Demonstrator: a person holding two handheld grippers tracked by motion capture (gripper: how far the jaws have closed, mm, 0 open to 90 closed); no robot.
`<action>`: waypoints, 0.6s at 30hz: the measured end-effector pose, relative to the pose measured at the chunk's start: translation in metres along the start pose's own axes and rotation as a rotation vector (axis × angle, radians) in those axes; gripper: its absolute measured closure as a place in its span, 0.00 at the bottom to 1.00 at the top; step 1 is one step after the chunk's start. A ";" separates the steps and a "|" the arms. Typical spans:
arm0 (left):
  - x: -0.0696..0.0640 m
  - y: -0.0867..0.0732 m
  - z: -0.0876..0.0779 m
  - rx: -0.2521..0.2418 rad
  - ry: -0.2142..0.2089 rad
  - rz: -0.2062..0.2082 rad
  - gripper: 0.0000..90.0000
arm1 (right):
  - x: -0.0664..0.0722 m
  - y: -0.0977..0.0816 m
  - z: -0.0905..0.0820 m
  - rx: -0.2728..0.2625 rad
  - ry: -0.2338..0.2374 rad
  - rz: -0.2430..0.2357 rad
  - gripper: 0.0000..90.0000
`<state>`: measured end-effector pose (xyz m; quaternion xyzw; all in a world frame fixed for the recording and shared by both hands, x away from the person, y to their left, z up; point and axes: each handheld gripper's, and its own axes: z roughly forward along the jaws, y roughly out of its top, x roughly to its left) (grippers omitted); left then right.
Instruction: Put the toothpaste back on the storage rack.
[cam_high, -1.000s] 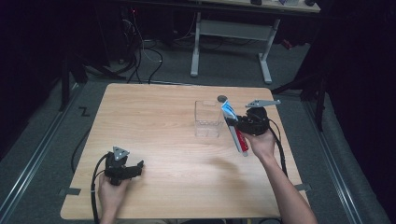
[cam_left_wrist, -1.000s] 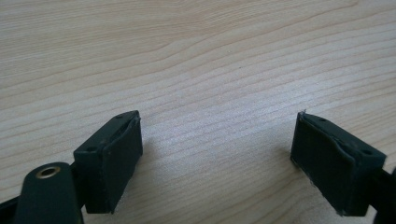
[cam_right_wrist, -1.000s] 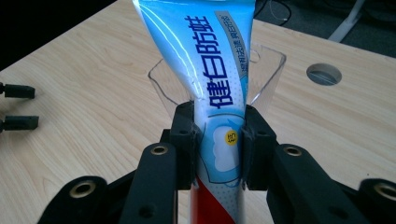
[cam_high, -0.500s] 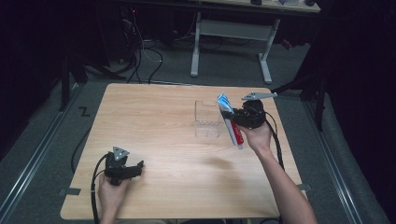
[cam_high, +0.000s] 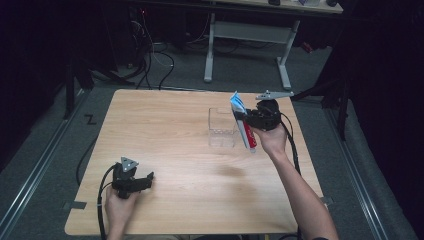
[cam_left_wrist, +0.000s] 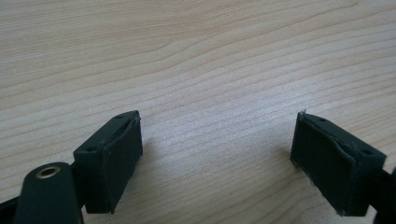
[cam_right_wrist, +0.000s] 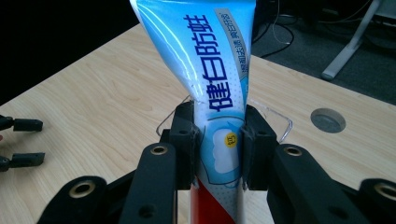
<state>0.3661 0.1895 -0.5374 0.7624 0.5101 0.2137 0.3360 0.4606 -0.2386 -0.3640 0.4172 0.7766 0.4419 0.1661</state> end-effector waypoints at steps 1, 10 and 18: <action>0.000 0.000 0.000 0.000 0.000 0.000 0.19 | 0.000 0.002 0.000 -0.001 0.000 0.000 0.78; 0.000 0.000 0.000 0.000 0.000 0.000 0.19 | 0.002 0.016 0.005 -0.006 -0.025 -0.027 0.78; 0.000 0.000 0.000 0.001 0.001 0.001 0.19 | 0.002 0.025 0.014 -0.013 -0.020 -0.020 0.78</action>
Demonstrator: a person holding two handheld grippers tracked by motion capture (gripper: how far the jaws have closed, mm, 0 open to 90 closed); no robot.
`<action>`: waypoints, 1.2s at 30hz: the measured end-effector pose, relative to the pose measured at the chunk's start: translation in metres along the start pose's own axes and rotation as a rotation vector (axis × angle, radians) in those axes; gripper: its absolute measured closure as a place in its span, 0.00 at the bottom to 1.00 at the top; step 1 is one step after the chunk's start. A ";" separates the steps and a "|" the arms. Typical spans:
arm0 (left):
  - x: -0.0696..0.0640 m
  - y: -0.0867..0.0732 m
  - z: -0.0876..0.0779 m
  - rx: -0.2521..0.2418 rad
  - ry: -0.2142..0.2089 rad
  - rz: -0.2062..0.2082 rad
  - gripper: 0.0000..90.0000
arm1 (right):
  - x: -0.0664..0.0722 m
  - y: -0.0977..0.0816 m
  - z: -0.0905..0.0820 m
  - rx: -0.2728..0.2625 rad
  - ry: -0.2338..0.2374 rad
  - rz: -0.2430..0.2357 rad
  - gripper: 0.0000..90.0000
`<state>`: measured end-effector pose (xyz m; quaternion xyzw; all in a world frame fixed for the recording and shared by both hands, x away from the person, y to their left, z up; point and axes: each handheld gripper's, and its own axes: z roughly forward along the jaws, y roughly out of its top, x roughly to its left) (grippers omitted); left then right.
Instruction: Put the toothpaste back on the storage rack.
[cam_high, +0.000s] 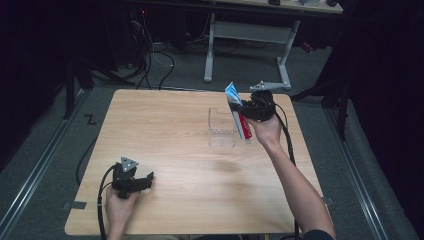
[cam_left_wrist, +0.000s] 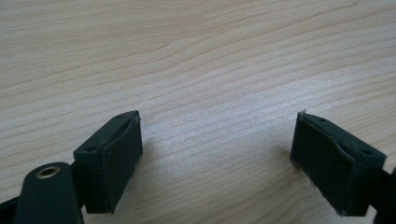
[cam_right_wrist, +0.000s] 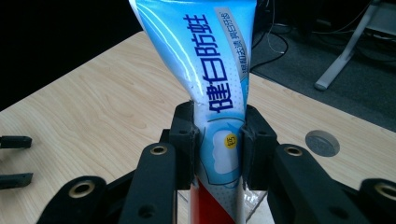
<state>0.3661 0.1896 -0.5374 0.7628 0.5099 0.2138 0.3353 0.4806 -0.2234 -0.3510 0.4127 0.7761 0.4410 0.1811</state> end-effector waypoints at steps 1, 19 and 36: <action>0.000 0.000 0.000 0.000 0.000 0.000 0.19 | 0.000 0.001 0.001 0.000 -0.001 -0.003 0.78; 0.000 0.000 0.000 0.000 0.000 0.000 0.19 | 0.000 0.023 0.020 -0.022 -0.014 0.003 0.78; 0.000 0.000 0.000 0.001 0.000 0.002 0.19 | -0.002 0.039 0.035 -0.043 -0.021 0.008 0.78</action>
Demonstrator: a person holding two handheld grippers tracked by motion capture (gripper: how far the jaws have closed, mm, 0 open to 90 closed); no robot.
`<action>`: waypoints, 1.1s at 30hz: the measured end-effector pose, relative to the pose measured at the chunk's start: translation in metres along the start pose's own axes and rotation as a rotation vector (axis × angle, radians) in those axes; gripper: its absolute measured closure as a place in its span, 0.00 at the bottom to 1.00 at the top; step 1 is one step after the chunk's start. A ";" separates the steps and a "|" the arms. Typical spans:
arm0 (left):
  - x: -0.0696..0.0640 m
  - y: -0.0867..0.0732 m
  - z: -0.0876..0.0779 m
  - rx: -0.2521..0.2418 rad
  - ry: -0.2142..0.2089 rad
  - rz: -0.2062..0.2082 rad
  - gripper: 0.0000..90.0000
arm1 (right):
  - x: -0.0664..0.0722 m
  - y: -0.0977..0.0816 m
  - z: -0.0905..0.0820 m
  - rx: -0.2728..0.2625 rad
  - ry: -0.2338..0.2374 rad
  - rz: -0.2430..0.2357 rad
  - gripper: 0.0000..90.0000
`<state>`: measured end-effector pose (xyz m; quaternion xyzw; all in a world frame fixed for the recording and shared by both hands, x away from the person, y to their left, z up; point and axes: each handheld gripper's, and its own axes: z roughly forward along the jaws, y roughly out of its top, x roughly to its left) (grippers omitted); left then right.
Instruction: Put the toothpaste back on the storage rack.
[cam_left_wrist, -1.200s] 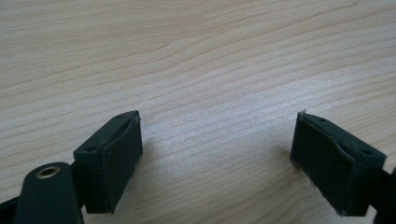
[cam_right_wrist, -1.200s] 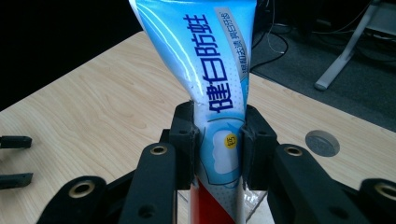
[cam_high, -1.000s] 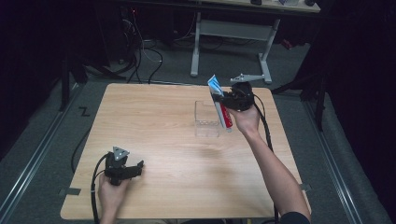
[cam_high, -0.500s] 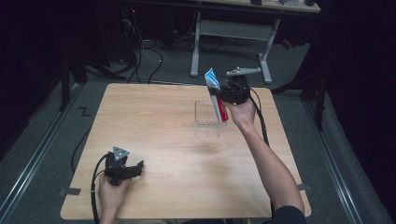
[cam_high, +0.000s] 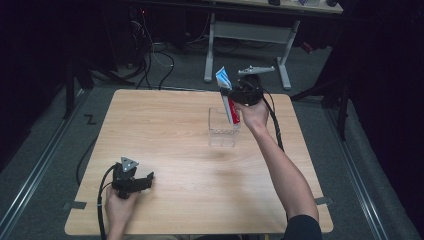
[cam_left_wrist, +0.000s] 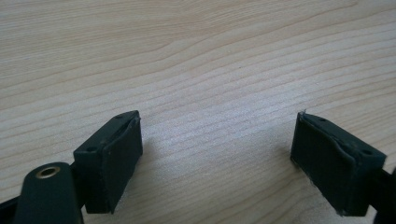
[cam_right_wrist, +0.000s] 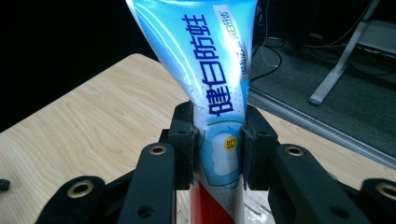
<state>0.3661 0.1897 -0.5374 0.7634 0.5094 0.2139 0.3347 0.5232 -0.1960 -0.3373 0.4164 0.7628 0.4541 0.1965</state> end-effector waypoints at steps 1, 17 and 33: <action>0.000 0.000 0.000 0.000 0.000 0.000 0.19 | -0.001 0.000 0.001 0.001 0.000 0.004 0.78; 0.000 0.000 0.000 -0.002 0.000 0.000 0.19 | 0.001 -0.006 0.016 0.032 -0.010 -0.005 0.77; 0.000 0.000 0.000 0.000 -0.001 0.001 0.19 | 0.006 -0.022 0.032 0.068 -0.005 0.002 0.77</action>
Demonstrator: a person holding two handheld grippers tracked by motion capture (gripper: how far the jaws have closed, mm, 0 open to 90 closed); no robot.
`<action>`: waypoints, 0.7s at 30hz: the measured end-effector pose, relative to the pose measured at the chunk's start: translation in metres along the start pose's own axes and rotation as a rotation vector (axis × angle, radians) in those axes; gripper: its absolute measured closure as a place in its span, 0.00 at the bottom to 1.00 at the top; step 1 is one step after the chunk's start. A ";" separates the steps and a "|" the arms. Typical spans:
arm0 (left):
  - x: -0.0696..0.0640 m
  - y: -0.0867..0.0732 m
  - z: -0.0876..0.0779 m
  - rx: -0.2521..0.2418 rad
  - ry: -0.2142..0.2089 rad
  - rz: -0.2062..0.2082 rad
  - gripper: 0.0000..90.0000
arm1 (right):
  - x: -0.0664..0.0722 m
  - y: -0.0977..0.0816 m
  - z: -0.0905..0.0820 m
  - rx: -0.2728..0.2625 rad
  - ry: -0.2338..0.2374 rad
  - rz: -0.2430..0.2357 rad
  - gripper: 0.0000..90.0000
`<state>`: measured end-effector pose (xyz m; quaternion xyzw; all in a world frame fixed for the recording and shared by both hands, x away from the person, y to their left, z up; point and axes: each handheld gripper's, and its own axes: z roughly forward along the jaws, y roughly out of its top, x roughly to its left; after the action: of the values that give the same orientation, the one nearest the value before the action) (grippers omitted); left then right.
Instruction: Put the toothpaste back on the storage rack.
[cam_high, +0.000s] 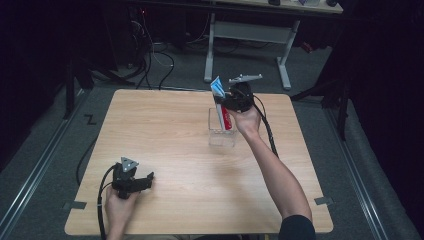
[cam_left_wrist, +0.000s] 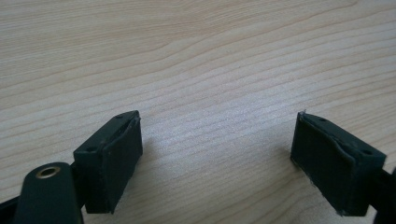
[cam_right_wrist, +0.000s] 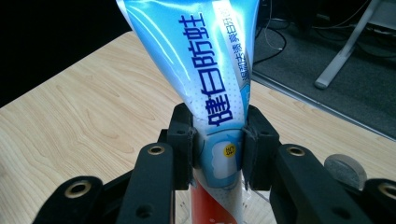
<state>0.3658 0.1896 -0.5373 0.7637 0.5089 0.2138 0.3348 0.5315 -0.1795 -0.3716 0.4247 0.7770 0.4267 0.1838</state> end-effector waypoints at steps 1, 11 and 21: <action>0.000 0.000 0.000 0.000 0.000 0.002 0.19 | 0.000 -0.001 0.000 0.005 -0.005 0.000 0.77; 0.000 0.000 0.000 0.000 -0.001 0.001 0.19 | -0.002 -0.009 0.002 0.024 -0.016 0.002 0.76; 0.000 0.000 0.000 -0.002 -0.001 -0.003 0.19 | -0.003 -0.015 0.005 0.039 -0.018 -0.001 0.76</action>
<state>0.3658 0.1894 -0.5375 0.7627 0.5095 0.2136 0.3362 0.5290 -0.1833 -0.3865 0.4317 0.7838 0.4075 0.1825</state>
